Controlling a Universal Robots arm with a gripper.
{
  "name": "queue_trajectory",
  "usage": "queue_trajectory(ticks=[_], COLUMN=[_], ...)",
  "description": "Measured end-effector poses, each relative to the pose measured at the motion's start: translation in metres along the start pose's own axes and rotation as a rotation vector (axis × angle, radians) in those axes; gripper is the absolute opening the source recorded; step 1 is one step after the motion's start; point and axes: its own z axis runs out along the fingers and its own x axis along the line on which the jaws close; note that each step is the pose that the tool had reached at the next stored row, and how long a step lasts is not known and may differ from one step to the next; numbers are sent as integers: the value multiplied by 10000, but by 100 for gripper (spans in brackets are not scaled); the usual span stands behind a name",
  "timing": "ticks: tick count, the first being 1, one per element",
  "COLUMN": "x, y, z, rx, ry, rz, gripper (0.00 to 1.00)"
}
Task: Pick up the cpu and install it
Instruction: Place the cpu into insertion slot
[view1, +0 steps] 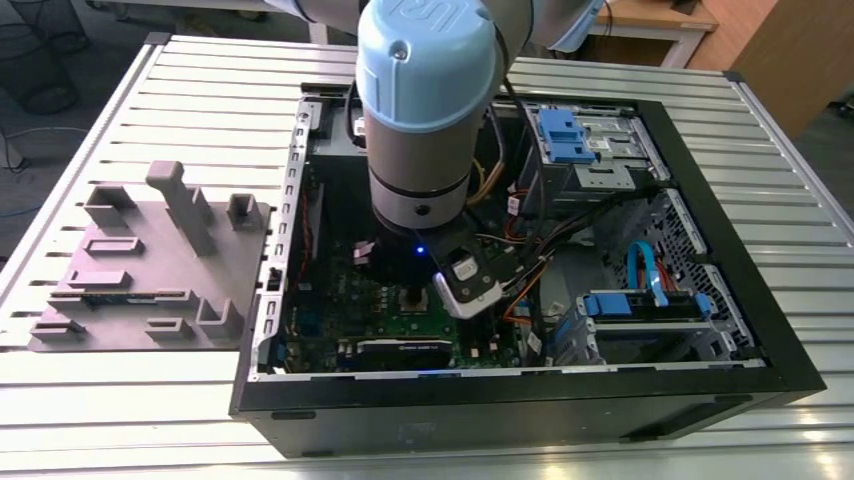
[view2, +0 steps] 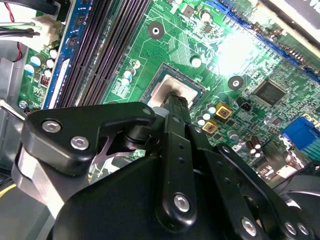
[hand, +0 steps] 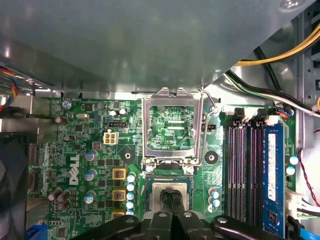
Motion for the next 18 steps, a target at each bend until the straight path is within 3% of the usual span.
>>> queue_trajectory(ticks=[10,18], x=[4,5], y=[-4,-7], z=[77,99], rx=[22,30], ry=[-8,-4], rz=[160,160], gripper=[11,11])
